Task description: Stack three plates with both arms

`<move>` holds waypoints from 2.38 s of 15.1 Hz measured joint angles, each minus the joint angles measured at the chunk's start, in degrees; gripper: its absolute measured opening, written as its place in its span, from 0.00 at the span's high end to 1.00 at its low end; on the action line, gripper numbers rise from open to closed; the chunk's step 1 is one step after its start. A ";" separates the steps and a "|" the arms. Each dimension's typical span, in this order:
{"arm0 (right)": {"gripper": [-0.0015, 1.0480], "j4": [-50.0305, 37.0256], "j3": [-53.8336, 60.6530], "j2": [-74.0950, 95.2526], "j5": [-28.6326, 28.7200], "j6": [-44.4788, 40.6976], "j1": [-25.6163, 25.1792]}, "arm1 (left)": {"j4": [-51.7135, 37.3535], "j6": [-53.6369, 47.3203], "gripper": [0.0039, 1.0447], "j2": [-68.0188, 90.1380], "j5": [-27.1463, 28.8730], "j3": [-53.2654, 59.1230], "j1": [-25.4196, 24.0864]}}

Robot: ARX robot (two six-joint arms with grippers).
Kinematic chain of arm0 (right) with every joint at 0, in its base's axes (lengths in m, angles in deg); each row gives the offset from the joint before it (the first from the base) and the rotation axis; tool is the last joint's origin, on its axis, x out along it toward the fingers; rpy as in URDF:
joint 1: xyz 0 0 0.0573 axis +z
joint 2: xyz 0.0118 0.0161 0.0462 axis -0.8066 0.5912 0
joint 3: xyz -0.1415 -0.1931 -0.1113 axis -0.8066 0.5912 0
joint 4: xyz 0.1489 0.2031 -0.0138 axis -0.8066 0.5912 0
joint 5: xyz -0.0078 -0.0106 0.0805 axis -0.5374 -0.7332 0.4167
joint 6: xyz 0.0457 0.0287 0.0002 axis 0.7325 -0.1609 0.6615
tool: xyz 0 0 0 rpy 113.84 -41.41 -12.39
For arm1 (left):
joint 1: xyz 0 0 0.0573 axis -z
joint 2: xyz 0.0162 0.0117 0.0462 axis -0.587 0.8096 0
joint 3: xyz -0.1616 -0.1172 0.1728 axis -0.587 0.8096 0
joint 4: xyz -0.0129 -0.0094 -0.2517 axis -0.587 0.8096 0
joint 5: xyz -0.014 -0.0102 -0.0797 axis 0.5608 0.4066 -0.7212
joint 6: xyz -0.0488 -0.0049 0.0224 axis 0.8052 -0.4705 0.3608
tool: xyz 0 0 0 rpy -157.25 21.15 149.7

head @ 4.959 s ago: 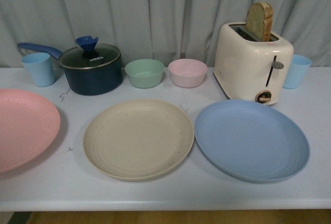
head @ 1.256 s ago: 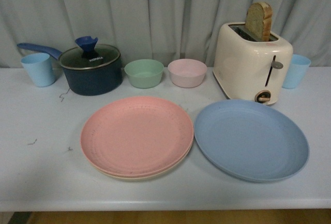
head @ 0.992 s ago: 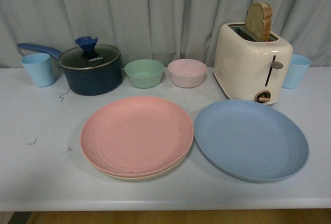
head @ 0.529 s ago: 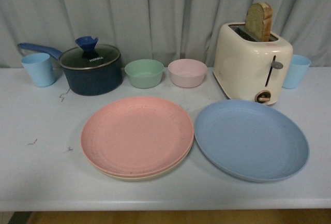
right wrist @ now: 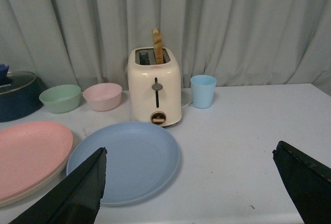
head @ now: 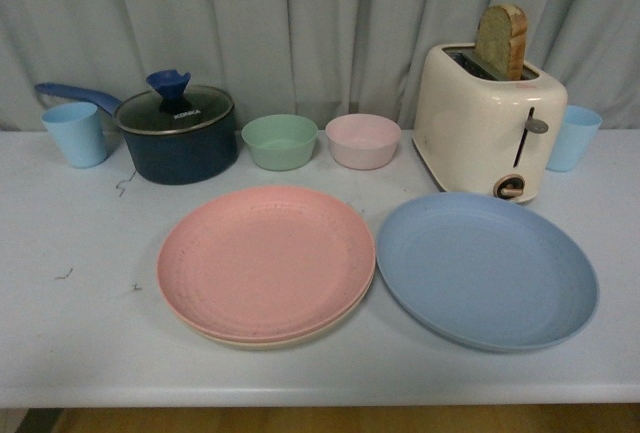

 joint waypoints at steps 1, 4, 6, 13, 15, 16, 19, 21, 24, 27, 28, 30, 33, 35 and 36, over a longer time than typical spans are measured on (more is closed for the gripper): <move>0.06 -0.11 0.00 0.00 0.00 0.00 0.00 | 1.49 0.02 0.99 0.00 -0.04 0.24 0.00; 0.06 2.56 -0.55 0.61 1.18 0.46 -0.37 | 1.05 0.02 0.77 0.00 0.04 0.24 0.00; 0.06 13.70 -9.68 21.16 12.87 2.16 -6.16 | 1.01 0.02 0.54 0.00 0.00 0.24 0.00; 0.06 -11.04 -34.82 85.77 11.34 -3.48 -10.36 | 1.03 -0.04 0.06 0.00 0.04 0.24 0.00; 0.06 -12.55 -40.57 96.72 9.66 -3.63 -9.22 | 1.03 -0.04 0.06 0.00 0.04 0.24 0.00; 0.06 -12.83 -42.47 101.13 8.31 -4.00 -8.35 | 1.05 -0.04 0.06 0.00 0.02 0.24 0.00; 0.06 -14.40 -47.84 111.19 6.34 -3.61 -6.23 | 1.05 -0.04 0.06 0.00 0.02 0.24 0.00; 0.06 -13.90 -51.82 115.40 3.37 -2.45 -5.09 | 1.05 -0.04 0.06 0.00 0.04 0.24 0.00; 0.18 -13.77 -56.61 120.74 -0.22 -0.55 -2.91 | 1.03 -0.04 0.06 0.00 0.04 0.24 0.00; 0.49 -13.55 -59.54 123.60 -2.54 -0.20 -1.11 | 1.05 -0.04 0.06 0.00 0.04 0.24 0.00; 0.60 -13.16 -60.00 123.82 -3.06 -0.17 -0.72 | 1.03 -0.02 0.06 0.00 0.04 0.24 0.00; 0.80 -13.09 -59.89 123.80 -3.30 -0.15 -0.81 | 1.05 -0.04 0.06 0.00 0.04 0.24 0.00; 0.97 -13.73 -54.69 117.15 0.57 2.95 -2.93 | 1.05 -0.04 0.06 0.00 0.02 0.24 0.00; 0.97 -12.85 -49.99 110.22 2.36 2.97 -5.03 | 1.05 -0.02 0.06 0.00 0.04 0.24 0.00; 0.97 -12.35 -47.63 106.86 3.23 2.49 -5.40 | 1.05 -0.04 0.06 0.00 0.04 0.24 0.00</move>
